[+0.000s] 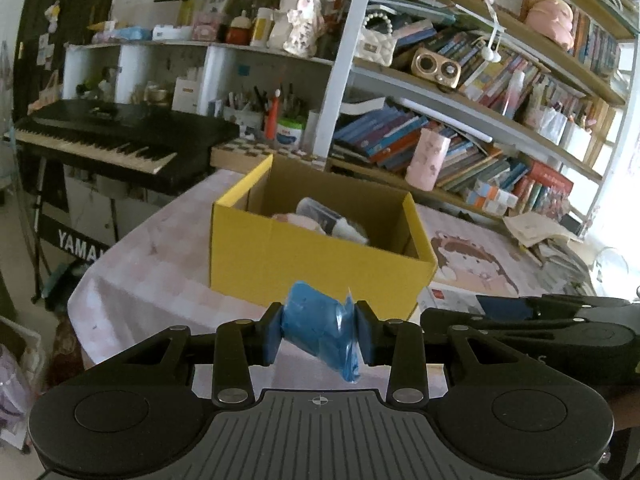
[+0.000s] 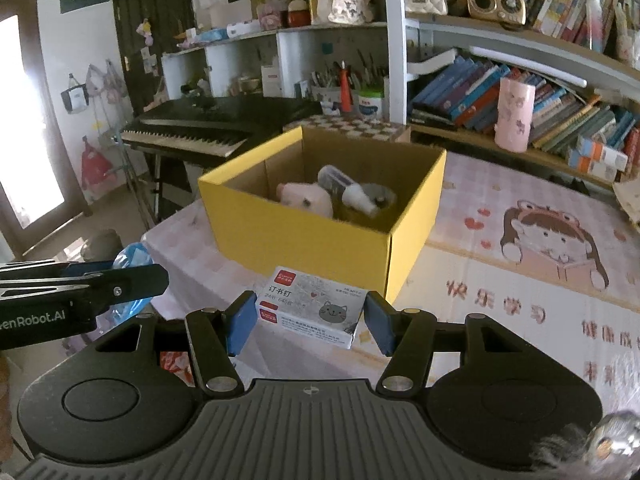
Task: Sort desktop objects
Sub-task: 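Lift the blue bag and white box and carry both toward the yellow box, then lower the bag and white box into the yellow box and open both tools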
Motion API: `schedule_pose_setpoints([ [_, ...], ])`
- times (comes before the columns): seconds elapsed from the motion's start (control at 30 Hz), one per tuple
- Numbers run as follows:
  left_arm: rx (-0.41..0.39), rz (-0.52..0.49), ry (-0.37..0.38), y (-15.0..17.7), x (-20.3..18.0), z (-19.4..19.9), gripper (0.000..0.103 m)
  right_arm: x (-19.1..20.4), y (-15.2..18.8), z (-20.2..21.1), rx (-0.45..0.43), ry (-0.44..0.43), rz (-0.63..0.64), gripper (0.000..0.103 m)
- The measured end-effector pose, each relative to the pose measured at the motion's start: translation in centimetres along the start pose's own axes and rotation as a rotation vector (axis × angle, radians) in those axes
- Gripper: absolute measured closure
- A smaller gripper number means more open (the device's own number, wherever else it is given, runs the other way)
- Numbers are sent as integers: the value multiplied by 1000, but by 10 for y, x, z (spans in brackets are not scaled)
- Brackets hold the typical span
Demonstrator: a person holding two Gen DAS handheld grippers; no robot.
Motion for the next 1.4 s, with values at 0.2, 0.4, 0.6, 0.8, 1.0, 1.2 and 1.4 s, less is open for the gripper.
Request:
schedule_pose_setpoints([
  [0.2, -5, -17, -4, -13, -2, -24, 67, -13, -17, -22, -13, -10, 0, 47],
  [0.4, -22, -31, -6, -30, -9, -52, 67, -30, -35, -47, -25, -29, 3, 47],
  [0.6, -36, -54, -29, -45, -15, -85, 67, -46, -57, -75, -44, -51, 14, 47],
  [0.8, -9, -62, -57, -50, -20, -118, 67, -66, -76, -109, -42, -73, 37, 47],
  [1.0, 47, -84, -66, -44, -30, -151, 67, -83, -86, -147, -22, -90, 78, 47],
  [1.2, 116, -121, -67, -27, -44, -174, 67, -89, -90, -178, 3, -119, 122, 47],
  [1.4, 201, -140, -67, -15, -52, -189, 67, -85, -88, -212, 72, -171, 175, 47],
])
Point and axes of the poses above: each gripper's, at about its wrist camera, not at the fingertips, and z roughly against the way its jaws point, x to its left, y to its underside, the point moved 6 cm from there along -z, roughly the way its jaws point, and after that the axes turned 12 degrees about -x, right-handed, at the moved point
